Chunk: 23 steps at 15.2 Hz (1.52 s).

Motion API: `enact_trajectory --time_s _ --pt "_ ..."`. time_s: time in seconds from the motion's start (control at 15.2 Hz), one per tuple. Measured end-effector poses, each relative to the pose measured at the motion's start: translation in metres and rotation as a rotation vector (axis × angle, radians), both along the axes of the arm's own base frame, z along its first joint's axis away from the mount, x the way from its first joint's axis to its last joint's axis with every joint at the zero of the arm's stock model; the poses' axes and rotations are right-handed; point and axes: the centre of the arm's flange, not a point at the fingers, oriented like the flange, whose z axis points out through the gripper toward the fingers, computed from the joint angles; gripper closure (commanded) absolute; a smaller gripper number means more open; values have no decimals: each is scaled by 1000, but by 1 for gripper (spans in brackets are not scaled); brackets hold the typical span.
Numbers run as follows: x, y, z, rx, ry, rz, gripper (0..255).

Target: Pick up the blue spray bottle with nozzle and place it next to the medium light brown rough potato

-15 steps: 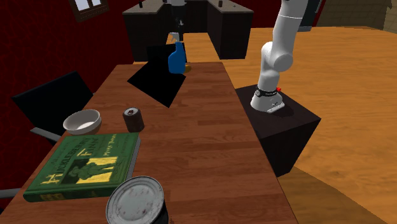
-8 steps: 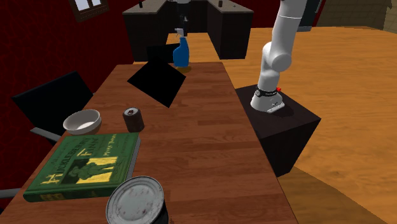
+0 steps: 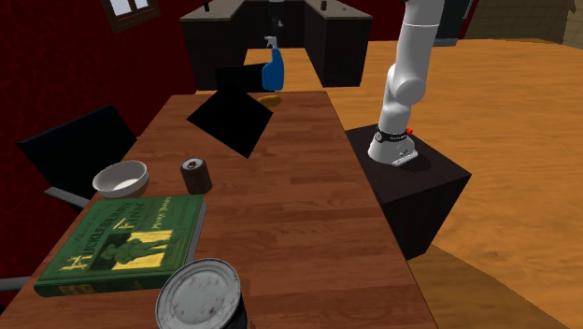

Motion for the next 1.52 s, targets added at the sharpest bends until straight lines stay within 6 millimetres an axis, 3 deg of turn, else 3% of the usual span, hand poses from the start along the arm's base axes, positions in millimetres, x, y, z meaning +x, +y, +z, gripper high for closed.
enact_trajectory --time_s 1.19,1.52 --pt "-132 -197 3 -1 0 0 255" --pt "-137 -209 -21 0 0 2 255"
